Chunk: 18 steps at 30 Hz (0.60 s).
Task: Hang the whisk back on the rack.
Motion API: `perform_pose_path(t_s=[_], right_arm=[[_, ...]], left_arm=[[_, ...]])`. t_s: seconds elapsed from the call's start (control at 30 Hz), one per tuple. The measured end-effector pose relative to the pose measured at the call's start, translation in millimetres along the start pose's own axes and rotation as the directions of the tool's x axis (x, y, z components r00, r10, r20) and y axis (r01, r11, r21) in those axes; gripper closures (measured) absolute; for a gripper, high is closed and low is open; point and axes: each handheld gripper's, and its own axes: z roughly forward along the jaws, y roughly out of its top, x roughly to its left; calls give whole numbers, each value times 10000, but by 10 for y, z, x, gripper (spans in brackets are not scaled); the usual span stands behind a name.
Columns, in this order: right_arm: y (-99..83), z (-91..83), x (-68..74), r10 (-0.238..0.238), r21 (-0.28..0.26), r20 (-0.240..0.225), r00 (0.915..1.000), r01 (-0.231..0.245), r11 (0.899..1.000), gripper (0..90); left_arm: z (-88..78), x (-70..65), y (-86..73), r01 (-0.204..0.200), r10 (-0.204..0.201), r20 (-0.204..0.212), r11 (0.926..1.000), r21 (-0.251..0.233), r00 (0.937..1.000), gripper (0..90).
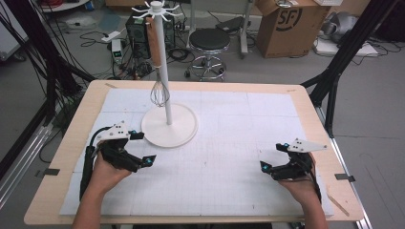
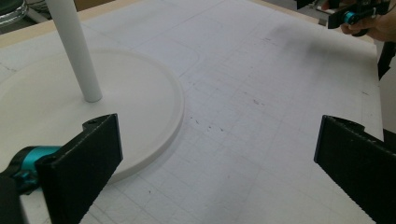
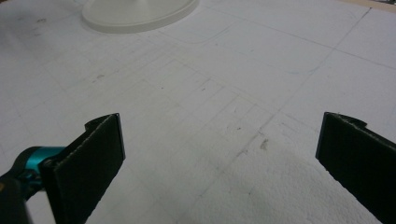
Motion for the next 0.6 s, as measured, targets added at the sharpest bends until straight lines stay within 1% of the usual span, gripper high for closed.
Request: perform_pose_path(t_s=[0.2,0.27,0.5,0.6], right_arm=[[-1,-1,-1,22,19,-3,10000,-22,10000,1],[-2,-3,-4,10,-8,-1,10000,-10,10000,1],[-1,-9,-9,33,-25,-26,10000,-33,10000,1],[-3,-5,-11,31,2,-43,10000,-31,10000,1]], left_arm=[[61,3,-65,67,-66,-33,9996,264,10000,16],[77,5,-81,113,-113,13,9994,319,9999,16],[97,-2,-90,113,-112,-36,9990,425,9999,16],[107,4,-100,175,-172,-58,9988,462,9998,16]])
